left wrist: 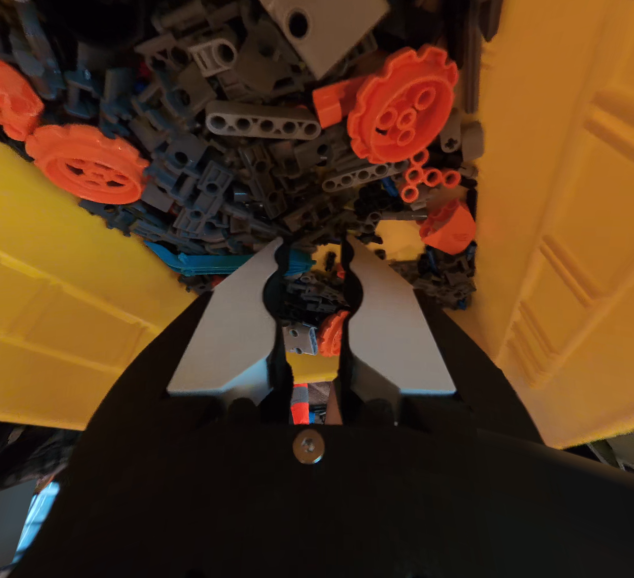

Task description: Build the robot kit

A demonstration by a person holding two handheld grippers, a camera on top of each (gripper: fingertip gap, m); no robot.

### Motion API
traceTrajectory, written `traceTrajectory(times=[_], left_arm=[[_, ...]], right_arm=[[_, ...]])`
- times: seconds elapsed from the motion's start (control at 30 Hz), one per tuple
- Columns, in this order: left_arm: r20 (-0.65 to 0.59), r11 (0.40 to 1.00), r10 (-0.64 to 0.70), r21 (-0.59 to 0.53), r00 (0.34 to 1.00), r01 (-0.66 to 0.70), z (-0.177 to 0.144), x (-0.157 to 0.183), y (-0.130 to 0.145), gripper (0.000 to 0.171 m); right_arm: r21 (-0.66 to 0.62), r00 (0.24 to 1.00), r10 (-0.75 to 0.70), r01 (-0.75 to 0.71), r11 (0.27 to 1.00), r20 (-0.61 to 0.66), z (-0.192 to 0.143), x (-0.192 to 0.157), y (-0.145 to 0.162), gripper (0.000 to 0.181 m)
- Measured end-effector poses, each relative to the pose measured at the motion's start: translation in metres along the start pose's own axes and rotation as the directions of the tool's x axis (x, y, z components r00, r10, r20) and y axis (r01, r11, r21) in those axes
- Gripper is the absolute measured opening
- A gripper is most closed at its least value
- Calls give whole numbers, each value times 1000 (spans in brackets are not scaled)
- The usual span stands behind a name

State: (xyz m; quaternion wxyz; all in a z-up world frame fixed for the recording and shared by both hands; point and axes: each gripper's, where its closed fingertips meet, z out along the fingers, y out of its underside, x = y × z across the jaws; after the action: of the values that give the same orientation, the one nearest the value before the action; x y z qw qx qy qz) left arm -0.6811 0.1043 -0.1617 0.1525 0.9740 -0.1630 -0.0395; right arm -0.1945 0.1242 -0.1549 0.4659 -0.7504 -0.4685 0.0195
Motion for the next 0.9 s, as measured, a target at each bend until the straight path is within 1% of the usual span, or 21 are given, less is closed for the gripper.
traceTrajectory(times=[0.1, 0.2, 0.3, 0.4, 0.5, 0.6, 0.63, 0.73, 0.77, 0.8, 0.9], left_arm=[[4, 1000, -24, -2, 1000, 24, 0, -4, 0, 27], [-8, 998, -66, 18, 998, 66, -6, -7, 8, 29], [4, 991, -130, 34, 992, 130, -15, -14, 25, 53], [22, 980, -198, 30, 980, 197, -20, -22, 46, 63], [49, 971, -241, 19, 969, 240, -19, -32, 58, 69], [52, 967, -241, -73, 969, 245, -5, -37, 65, 79], [50, 966, -230, -107, 972, 234, 1, -37, 65, 77], [28, 966, -177, -188, 984, 179, 15, -32, 60, 80], [14, 965, -167, -202, 986, 167, 18, -30, 58, 86], [8, 965, -157, -211, 988, 155, 21, -29, 58, 89], [-9, 964, -119, -242, 993, 113, 25, -26, 58, 91]], right_arm=[[1, 1000, -1, 1, 1000, 1, 0, 0, 0, 26], [2, 1000, 5, -5, 1000, 4, 0, 0, 0, 26], [2, 1000, 3, -3, 1000, 3, 0, 0, 0, 26], [1, 1000, 3, -3, 1000, 3, 0, 0, 0, 26], [1, 1000, 6, -6, 1000, 3, 0, 0, 0, 26], [2, 1000, 9, -9, 1000, 3, 0, 0, 0, 25], [2, 1000, 10, -10, 1000, 4, 0, 1, 0, 25], [3, 1000, 14, -14, 1000, 6, 0, 1, 0, 25], [4, 1000, 13, -13, 1000, 6, 0, 1, 0, 25], [4, 1000, 13, -13, 1000, 6, 0, 0, 0, 25], [4, 1000, 15, -15, 1000, 8, 0, 0, 0, 25]])
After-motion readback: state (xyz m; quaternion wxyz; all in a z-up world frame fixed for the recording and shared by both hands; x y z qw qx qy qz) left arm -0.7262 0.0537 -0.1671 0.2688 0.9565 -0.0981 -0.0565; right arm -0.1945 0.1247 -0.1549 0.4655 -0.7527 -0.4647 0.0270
